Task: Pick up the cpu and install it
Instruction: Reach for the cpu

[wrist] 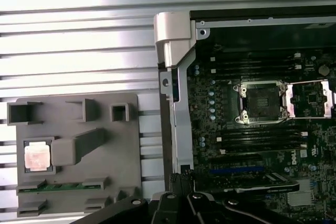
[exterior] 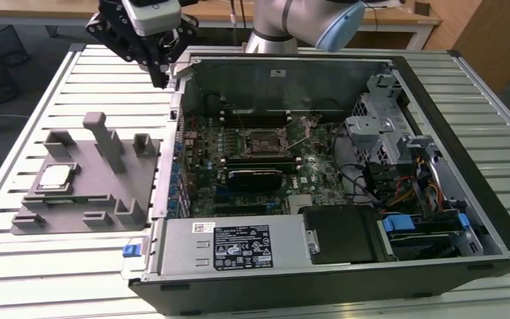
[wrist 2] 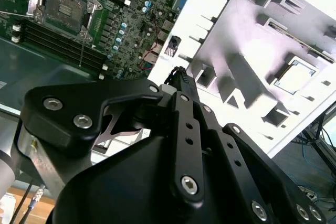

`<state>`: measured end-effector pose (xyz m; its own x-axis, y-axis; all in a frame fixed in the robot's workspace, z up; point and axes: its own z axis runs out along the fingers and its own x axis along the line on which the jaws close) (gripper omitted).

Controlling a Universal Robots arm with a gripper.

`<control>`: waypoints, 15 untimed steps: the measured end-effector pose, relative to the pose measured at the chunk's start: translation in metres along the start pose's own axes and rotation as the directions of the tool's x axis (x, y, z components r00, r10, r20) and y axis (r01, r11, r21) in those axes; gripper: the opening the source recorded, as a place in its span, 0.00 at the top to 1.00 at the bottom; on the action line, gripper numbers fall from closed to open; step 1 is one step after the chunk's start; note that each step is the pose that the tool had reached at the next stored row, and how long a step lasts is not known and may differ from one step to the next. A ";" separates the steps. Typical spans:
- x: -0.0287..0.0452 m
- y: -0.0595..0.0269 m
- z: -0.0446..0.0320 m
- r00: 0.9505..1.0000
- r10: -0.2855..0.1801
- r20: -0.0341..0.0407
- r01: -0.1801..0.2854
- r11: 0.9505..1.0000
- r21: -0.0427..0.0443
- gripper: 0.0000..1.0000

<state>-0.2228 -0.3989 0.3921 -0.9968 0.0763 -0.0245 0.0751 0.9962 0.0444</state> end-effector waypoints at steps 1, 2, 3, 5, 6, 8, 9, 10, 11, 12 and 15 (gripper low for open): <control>0.0012 -0.0001 0.0000 1.000 0.000 0.000 0.000 1.000 0.000 0.89; 0.0023 -0.0002 0.0000 1.000 0.000 0.000 0.000 1.000 0.000 0.89; 0.0035 -0.0003 0.0000 1.000 0.000 0.000 0.000 1.000 0.000 0.89; 0.0058 -0.0004 -0.0001 1.000 0.000 0.000 0.000 1.000 0.000 0.89; 0.0069 -0.0005 -0.0001 1.000 0.000 0.000 0.000 1.000 0.000 0.89; 0.0093 -0.0007 -0.0001 1.000 0.000 0.000 0.000 1.000 0.000 0.89; 0.0104 -0.0008 -0.0001 1.000 0.000 0.000 0.000 1.000 0.000 0.89; 0.0115 -0.0009 -0.0002 1.000 0.000 0.000 0.000 1.000 0.000 0.89; 0.0138 -0.0011 -0.0002 1.000 0.000 0.000 0.000 1.000 0.000 0.89; 0.0159 -0.0012 -0.0002 1.000 0.000 0.000 0.000 1.000 0.000 0.89; 0.0193 -0.0015 -0.0003 1.000 0.000 0.000 0.000 1.000 0.000 0.89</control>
<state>-0.2421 -0.3989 0.3918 -0.9968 0.0763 -0.0245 0.0751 0.9962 0.0444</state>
